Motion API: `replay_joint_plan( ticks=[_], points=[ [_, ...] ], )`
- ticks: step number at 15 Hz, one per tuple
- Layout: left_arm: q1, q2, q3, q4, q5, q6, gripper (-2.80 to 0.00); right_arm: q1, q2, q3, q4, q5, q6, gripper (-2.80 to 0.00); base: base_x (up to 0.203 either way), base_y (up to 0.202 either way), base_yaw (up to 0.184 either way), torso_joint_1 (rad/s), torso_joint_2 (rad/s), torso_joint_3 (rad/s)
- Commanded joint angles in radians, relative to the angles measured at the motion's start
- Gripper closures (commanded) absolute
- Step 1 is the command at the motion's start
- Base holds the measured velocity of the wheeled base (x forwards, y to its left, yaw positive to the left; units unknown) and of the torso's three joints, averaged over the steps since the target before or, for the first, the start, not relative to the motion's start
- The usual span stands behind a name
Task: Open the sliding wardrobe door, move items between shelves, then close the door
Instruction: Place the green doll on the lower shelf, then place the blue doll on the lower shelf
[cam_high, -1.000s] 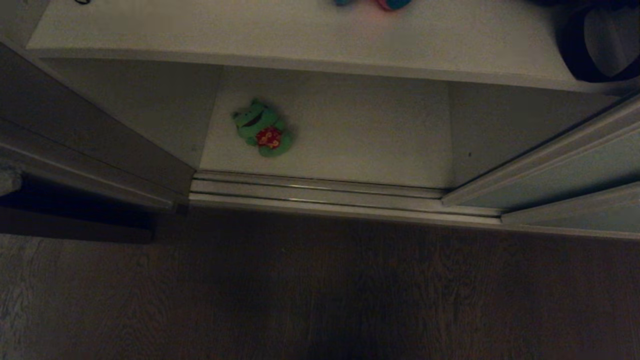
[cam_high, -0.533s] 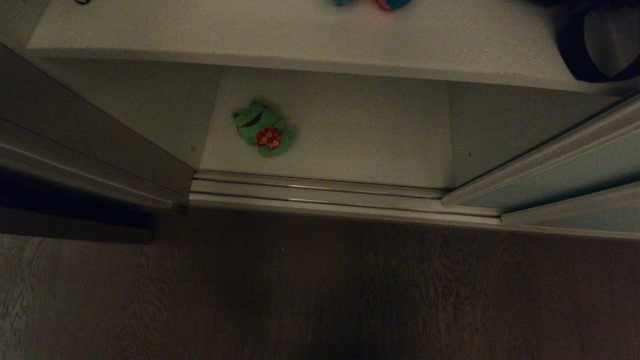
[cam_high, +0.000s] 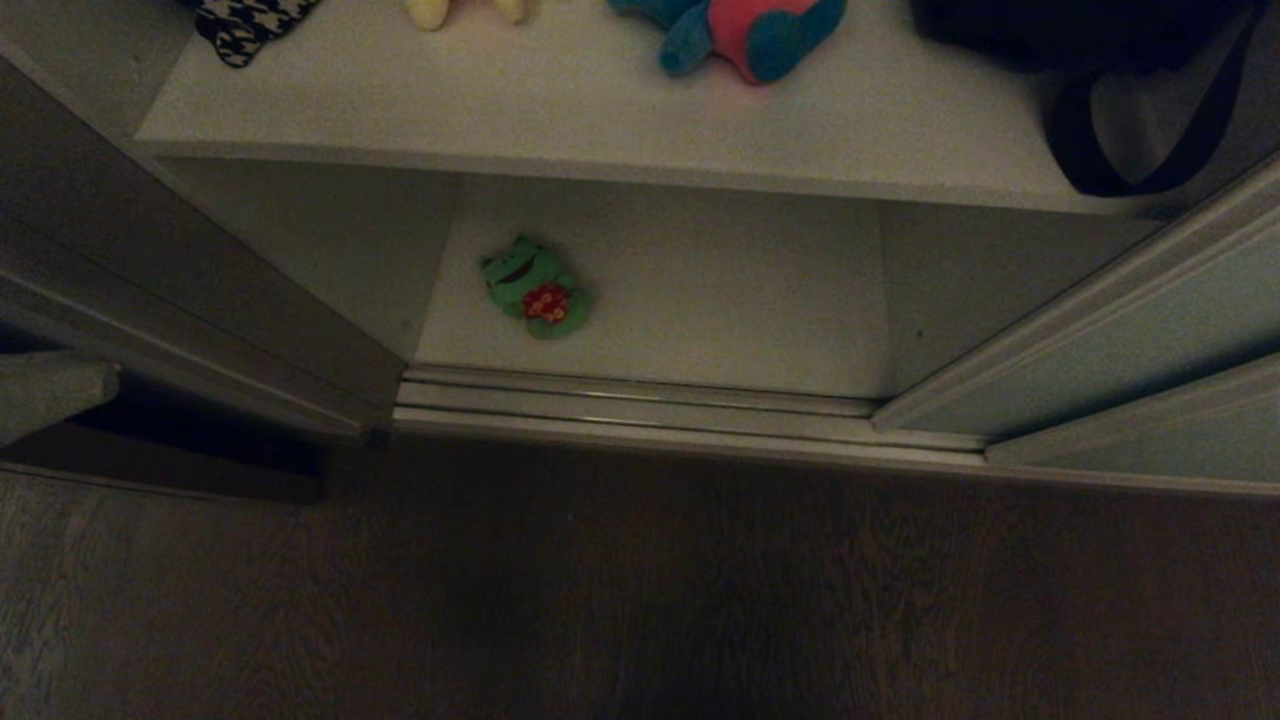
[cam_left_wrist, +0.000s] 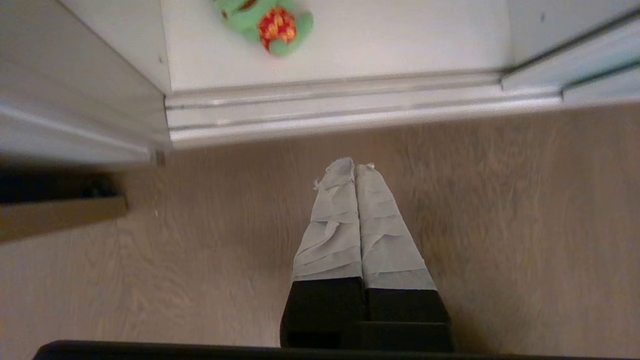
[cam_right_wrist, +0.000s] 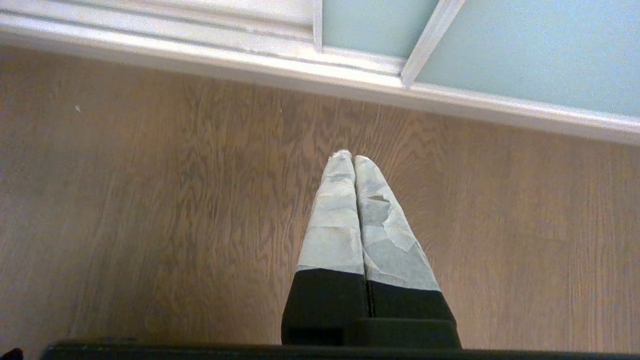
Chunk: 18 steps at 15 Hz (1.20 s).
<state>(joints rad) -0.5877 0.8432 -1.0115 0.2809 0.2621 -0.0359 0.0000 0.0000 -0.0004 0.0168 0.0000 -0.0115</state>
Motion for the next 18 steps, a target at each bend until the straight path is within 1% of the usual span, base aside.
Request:
replay_joint_plan(
  ticks=[1,3,4,6,8,12,18],
  points=[
    [0.000,0.032,0.060,-0.013,0.001,-0.007,0.00,0.000,0.000,-0.001,0.000,0.000,-0.002,0.00,0.000,0.000,0.000,0.005,0.00,0.199],
    [0.000,0.065,0.113,-0.086,0.003,-0.008,0.00,0.000,0.000,0.000,0.000,0.000,-0.001,0.00,0.000,0.000,0.000,0.001,0.00,0.205],
    [0.001,0.081,0.139,-0.151,0.005,-0.004,0.00,0.000,0.000,-0.001,0.000,0.000,-0.001,0.00,0.000,0.000,0.000,-0.002,0.00,0.210],
    [0.002,0.099,0.153,-0.263,0.010,0.001,0.00,0.000,0.000,0.000,0.000,0.000,-0.001,0.00,0.000,0.000,0.000,0.001,0.00,0.203],
    [0.020,0.125,0.124,-0.281,0.022,0.002,0.00,0.000,0.000,0.000,0.000,0.000,-0.002,0.00,0.000,0.000,0.000,0.006,0.00,0.206],
    [0.032,0.161,-0.002,-0.280,0.057,0.017,0.00,0.000,0.000,0.000,0.000,0.000,-0.001,0.00,0.000,0.000,0.000,0.001,0.00,0.074],
    [0.032,0.230,-0.036,-0.282,0.053,0.022,0.00,0.000,0.000,-0.001,0.000,0.000,-0.002,0.00,0.000,0.000,0.000,0.000,0.00,0.000]
  ],
)
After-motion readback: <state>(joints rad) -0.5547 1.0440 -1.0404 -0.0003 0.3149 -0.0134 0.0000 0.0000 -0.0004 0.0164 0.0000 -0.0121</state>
